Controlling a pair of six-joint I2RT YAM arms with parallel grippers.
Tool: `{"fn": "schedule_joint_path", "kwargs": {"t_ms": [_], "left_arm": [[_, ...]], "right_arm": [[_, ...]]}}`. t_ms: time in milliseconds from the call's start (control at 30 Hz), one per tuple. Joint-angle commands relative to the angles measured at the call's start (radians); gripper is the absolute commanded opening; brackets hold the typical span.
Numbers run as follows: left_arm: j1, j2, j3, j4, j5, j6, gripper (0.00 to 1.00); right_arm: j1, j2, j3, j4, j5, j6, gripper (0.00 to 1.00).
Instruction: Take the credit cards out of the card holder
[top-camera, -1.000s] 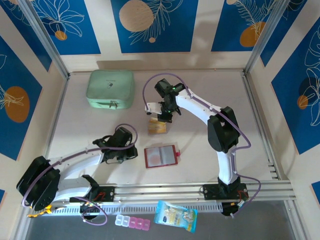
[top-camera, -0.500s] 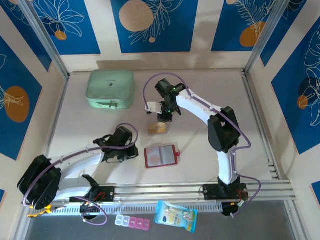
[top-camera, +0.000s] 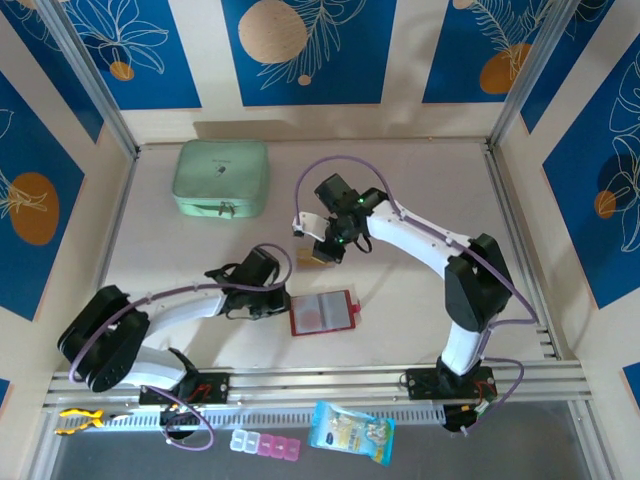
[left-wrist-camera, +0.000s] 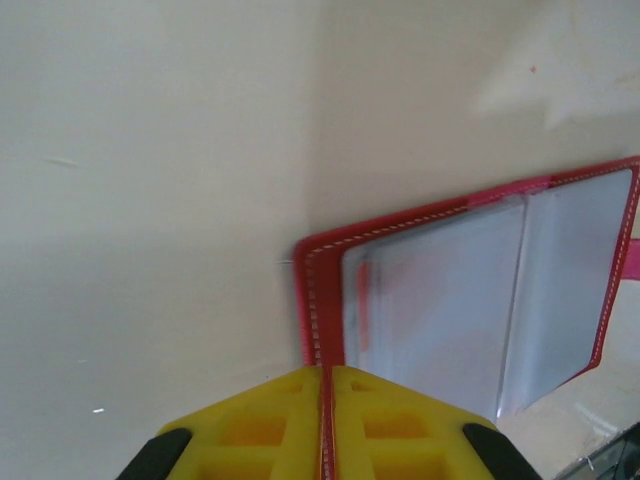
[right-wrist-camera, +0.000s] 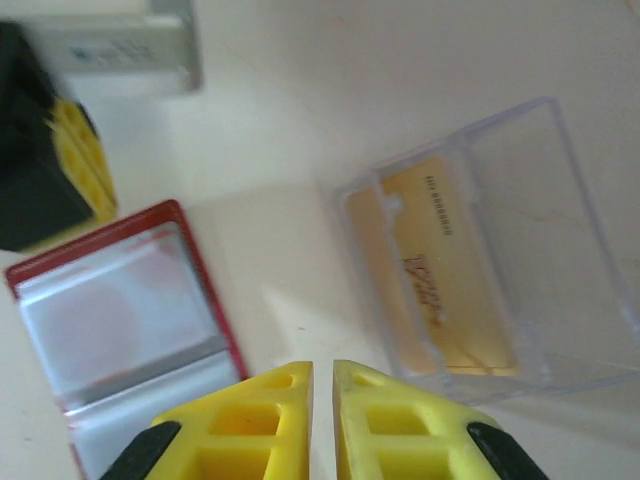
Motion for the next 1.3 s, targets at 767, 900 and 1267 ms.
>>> {"fn": "schedule_joint_path", "kwargs": {"t_ms": [767,900,1267], "left_arm": [[-0.05,0.065,0.029,-0.083,-0.064,0.036,0.07],[-0.051,0.056,0.018,-0.076,-0.082,0.032,0.07],[-0.05,0.043,0.005,-0.044,-0.081,0.019,0.07]], "right_arm": [[0.072,-0.328,-0.388,0.181,0.044,0.755,0.14],[0.096,-0.338,-0.457,0.287,0.002,0.94,0.14],[0.152,-0.232,-0.496,0.353,-0.109,1.261,0.15]]}}
